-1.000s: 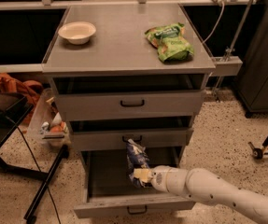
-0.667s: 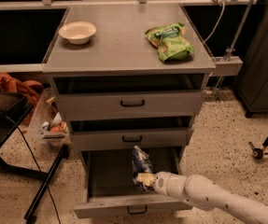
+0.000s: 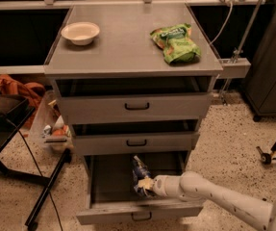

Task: Place blue chip bag into bottom drawer

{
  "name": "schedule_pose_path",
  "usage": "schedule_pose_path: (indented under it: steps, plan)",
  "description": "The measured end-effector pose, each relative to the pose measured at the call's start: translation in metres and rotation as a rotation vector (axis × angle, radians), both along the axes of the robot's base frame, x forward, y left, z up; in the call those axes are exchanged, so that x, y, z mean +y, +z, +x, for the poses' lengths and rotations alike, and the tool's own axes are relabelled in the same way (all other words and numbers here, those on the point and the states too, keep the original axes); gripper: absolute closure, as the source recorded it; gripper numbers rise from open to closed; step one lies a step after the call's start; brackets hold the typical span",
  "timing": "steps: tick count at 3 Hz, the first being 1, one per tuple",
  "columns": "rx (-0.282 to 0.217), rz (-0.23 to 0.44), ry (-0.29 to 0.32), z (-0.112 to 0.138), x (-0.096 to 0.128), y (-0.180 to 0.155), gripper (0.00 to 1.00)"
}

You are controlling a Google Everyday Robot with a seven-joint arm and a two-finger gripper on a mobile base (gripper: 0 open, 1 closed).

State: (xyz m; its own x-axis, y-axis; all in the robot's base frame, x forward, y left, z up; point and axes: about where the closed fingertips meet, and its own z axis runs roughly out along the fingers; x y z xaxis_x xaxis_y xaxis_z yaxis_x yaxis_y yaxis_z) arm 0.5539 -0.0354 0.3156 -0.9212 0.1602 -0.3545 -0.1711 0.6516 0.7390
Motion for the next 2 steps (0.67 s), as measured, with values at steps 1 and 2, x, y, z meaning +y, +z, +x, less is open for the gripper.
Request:
schedule_pose_path:
  steps: [1, 2]
  plan:
    - [0.072, -0.013, 0.064, 0.015, 0.011, -0.038, 1.00]
    - [0.127, -0.023, 0.127, 0.028, 0.027, -0.073, 1.00]
